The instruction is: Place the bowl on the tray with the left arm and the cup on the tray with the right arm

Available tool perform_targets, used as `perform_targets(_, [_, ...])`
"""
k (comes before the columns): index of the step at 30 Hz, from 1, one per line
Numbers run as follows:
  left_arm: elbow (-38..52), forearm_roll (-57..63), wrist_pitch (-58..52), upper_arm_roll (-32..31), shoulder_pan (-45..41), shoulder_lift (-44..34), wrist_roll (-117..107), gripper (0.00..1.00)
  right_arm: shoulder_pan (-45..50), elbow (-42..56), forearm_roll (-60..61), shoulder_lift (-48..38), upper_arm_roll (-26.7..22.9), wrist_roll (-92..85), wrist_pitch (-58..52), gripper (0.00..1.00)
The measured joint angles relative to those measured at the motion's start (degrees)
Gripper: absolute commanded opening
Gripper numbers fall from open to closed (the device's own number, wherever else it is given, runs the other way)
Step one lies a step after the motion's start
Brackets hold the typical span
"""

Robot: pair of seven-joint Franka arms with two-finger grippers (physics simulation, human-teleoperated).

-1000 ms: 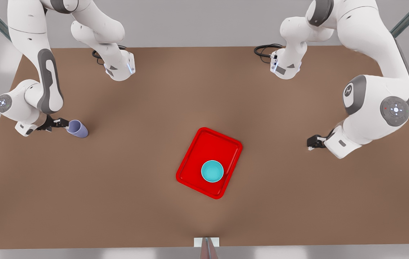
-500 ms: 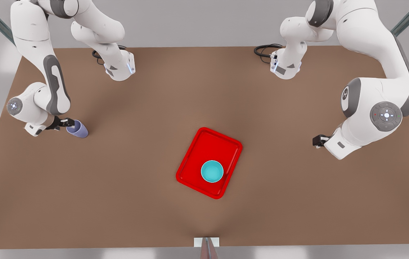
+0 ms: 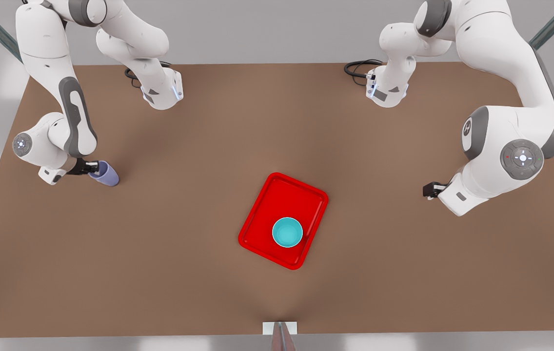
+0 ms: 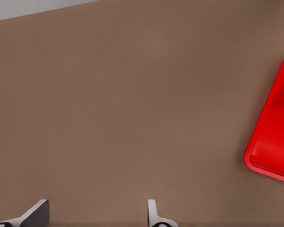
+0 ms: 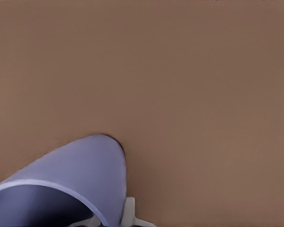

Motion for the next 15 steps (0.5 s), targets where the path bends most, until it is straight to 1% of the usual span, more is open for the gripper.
perform_targets(7, [0.1, -0.2, -0.7, 0.0, -0.1, -0.3, 0.0, 1.00, 1.4, 0.2, 1.3, -0.8, 0.0, -0.3, -0.2, 0.21])
perform_targets(13, [0.1, -1.2, -0.7, 0.3, 0.0, -0.4, 0.3, 1.00, 9.9, 3.1, 5.4, -1.4, 0.2, 0.4, -0.3, 0.21])
perform_targets(15, [0.1, -1.2, -0.7, 0.4, 0.1, -0.4, 0.3, 1.00, 14.5, 5.7, 5.5, -1.5, 0.4, 6.3, -1.9, 0.21])
